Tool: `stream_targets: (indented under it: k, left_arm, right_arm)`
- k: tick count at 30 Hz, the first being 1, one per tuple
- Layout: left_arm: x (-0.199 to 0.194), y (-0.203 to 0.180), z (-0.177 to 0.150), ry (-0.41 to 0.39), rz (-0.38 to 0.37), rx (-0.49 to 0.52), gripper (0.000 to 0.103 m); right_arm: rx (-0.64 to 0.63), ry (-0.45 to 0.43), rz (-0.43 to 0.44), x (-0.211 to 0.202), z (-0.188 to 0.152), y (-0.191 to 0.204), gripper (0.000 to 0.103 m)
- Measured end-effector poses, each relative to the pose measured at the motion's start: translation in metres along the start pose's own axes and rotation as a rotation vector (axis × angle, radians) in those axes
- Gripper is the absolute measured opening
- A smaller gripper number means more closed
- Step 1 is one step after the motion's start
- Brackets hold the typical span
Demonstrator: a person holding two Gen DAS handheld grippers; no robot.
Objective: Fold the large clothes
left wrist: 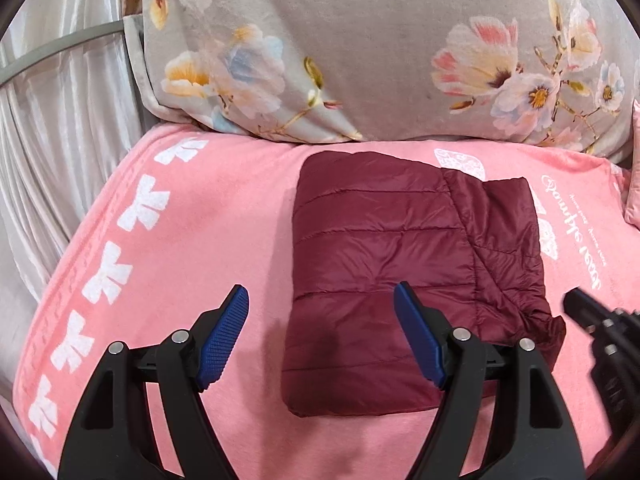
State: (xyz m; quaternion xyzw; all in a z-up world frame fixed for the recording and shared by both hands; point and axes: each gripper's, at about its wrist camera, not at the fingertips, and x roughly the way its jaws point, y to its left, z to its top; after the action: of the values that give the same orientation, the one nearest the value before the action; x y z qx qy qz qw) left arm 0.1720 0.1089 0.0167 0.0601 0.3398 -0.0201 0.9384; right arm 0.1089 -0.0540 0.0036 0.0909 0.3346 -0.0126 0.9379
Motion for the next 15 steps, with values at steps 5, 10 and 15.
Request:
stream_targets:
  k: [5,10,15]
  left_arm:
    - [0.022,-0.012,-0.012,0.035,0.024,-0.013,0.072]
    - [0.05,-0.016,-0.029,0.097,0.027,-0.037,0.07]
    - [0.061,-0.018,-0.04,0.122,0.016,-0.053,0.07]
  right_arm:
    - [-0.01,0.053,-0.033,0.024,-0.009,0.002,0.0]
    - [-0.01,0.111,-0.056,0.051,-0.02,0.0,0.0]
    - [-0.011,0.157,-0.066,0.073,-0.034,-0.001,0.0]
